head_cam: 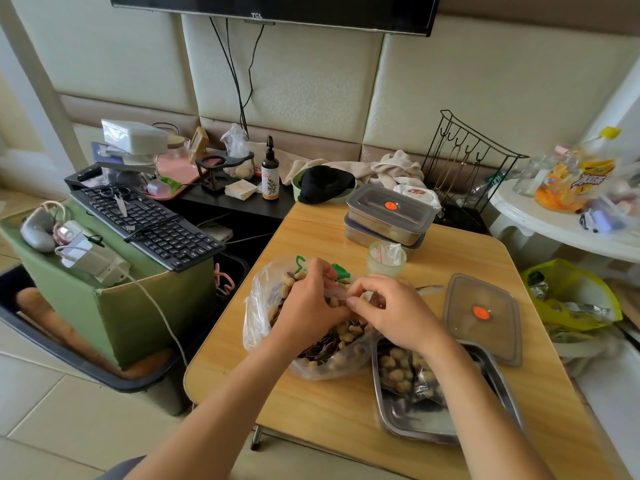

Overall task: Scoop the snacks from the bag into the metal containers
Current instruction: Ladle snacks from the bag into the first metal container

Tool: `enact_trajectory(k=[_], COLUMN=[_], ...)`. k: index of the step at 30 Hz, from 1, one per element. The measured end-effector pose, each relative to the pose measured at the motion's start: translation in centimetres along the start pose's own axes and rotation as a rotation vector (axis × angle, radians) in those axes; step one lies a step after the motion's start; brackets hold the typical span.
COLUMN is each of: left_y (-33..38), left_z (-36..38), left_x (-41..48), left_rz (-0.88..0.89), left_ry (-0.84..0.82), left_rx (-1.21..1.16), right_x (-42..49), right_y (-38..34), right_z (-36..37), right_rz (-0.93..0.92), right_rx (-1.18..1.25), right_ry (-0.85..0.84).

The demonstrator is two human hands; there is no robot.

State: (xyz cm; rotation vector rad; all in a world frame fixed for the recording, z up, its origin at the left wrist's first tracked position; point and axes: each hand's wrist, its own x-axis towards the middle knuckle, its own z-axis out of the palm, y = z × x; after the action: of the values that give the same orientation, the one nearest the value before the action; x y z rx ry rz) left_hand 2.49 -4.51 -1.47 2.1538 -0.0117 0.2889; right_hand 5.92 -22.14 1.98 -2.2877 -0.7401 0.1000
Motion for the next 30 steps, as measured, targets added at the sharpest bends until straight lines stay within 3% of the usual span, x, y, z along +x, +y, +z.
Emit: enact_trajectory(k=[3, 6, 10, 15, 19, 30], left_y=[0.5, 0.8, 0.6, 0.6, 1.1, 1.2], left_z=[-0.5, -0.9, -0.9, -1.1, -1.2, -1.9], left_x=[-0.2, -0.2, -0.2, -0.4, -0.4, -0.1], left_rz=[-0.046, -0.086, -0.097, -0.149, -0.199, -0.246], left_ry=[-0.06, -0.11, -0.153, -0.17, -0.207, -0.103], left_rx=[-0.048, -0.139, -0.194, -0.315, -0.45, -0.574], right_x=[-0.1, -0.1, -0.1, -0.3, -0.3, -0.4], right_y=[-0.3, -0.3, 0.0, -0.4, 0.0, 0.0], right_z=[-0.3, -0.6, -0.5, -0.9, -0.6, -1.1], right_rz=[-0.066, -0.081, -0.078, -0.095, -0.053, -0.036], right_rx=[0.072, 0.139, -0.065, 0.127, -0.056, 0.269], right_ry=[0.09, 0.066, 0.196, 0.111, 0.254, 0.209])
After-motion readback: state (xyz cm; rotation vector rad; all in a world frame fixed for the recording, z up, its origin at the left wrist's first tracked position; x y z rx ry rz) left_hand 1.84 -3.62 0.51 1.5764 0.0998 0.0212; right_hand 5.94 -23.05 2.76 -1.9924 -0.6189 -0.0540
